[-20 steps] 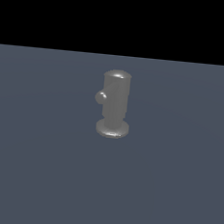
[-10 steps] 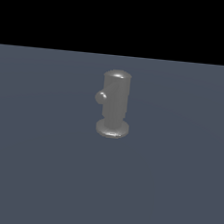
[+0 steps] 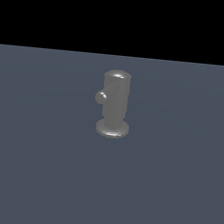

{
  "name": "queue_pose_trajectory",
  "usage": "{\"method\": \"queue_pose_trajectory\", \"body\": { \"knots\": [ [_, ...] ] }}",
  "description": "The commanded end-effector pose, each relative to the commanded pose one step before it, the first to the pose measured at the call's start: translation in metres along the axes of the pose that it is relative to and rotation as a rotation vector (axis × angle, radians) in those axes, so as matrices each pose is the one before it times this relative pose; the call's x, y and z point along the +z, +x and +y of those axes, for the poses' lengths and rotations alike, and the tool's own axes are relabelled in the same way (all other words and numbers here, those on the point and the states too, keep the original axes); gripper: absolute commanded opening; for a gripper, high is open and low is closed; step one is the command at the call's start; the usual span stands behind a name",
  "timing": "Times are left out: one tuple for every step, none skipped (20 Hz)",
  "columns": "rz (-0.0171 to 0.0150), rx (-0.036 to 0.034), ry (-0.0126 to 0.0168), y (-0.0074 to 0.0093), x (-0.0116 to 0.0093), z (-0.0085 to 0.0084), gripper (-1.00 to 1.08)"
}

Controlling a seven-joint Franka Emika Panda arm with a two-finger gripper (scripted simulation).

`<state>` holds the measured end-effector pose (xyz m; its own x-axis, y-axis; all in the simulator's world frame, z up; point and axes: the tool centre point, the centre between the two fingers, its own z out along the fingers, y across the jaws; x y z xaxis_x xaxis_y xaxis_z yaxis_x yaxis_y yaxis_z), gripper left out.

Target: Turn on the faucet by rotating a designated handle.

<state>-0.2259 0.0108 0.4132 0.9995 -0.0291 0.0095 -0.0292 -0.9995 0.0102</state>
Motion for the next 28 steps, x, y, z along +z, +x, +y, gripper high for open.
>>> {"method": "queue_pose_trajectory", "body": {
  "knots": [
    [-0.00136,0.01148,0.00113,0.00418,0.02163,-0.00655,-1.0],
    [-0.00046,0.00459,0.00047,0.00189,0.00885,-0.00275,-1.0],
    [-0.00046,0.00458,0.00047,0.00189,0.00874,-0.00269,-1.0],
    [-0.00045,0.00443,0.00046,0.00188,0.00862,-0.0027,-1.0],
    [-0.00044,0.00438,0.00046,0.00189,0.00851,-0.00266,-1.0],
    [-0.00044,0.00432,0.00046,0.00189,0.00841,-0.00263,-1.0],
    [-0.00043,0.00427,0.00046,0.0019,0.00831,-0.0026,-1.0],
    [-0.00042,0.00415,0.00046,0.0019,0.00821,-0.0026,-1.0],
    [-0.00042,0.0041,0.00046,0.00191,0.00813,-0.00258,-1.0],
    [-0.00041,0.00404,0.00046,0.00192,0.00805,-0.00257,-1.0],
    [-0.00041,0.00401,0.00046,0.00194,0.00798,-0.00254,-1.0],
    [-0.00041,0.00398,0.00047,0.00196,0.00791,-0.00253,-1.0],
    [-0.00039,0.00377,0.00045,0.00194,0.0077,-0.00251,-1.0],
    [-0.00037,0.00358,0.00043,0.00187,0.00726,-0.00236,-1.0],
    [-0.00036,0.00341,0.00042,0.0018,0.00683,-0.0022,-1.0],
    [-0.00033,0.00312,0.00039,0.00172,0.00641,-0.0021,-1.0],
    [-0.0003,0.00289,0.00036,0.00164,0.006,-0.00198,-1.0],
    [-0.00029,0.00273,0.00034,0.00156,0.0056,-0.00184,-1.0],
    [-0.00027,0.00255,0.00032,0.00148,0.0052,-0.0017,-1.0],
    [-0.00024,0.00226,0.00028,0.00139,0.0048,-0.00162,-1.0],
    [-0.00023,0.00221,0.00026,0.00132,0.00441,-0.00143,-1.0],
    [-0.0002,0.00193,0.00022,0.00122,0.00402,-0.00134,-1.0],
    [-0.00018,0.00181,0.00019,0.00114,0.00363,-0.00119,-1.0],
    [-0.00015,0.00153,0.00016,0.00103,0.00323,-0.0011,-1.0],
    [-0.00013,0.00137,0.00013,0.00093,0.00284,-0.00096,-1.0],
    [-0.00011,0.00119,0.00011,0.00082,0.00245,-0.00082,-1.0],
    [-0.00009,0.00097,0.00008,0.00069,0.00205,-0.0007,-1.0],
    [-0.00008,0.00084,0.00007,0.00058,0.00167,-0.00055,-1.0]
  ]
}}
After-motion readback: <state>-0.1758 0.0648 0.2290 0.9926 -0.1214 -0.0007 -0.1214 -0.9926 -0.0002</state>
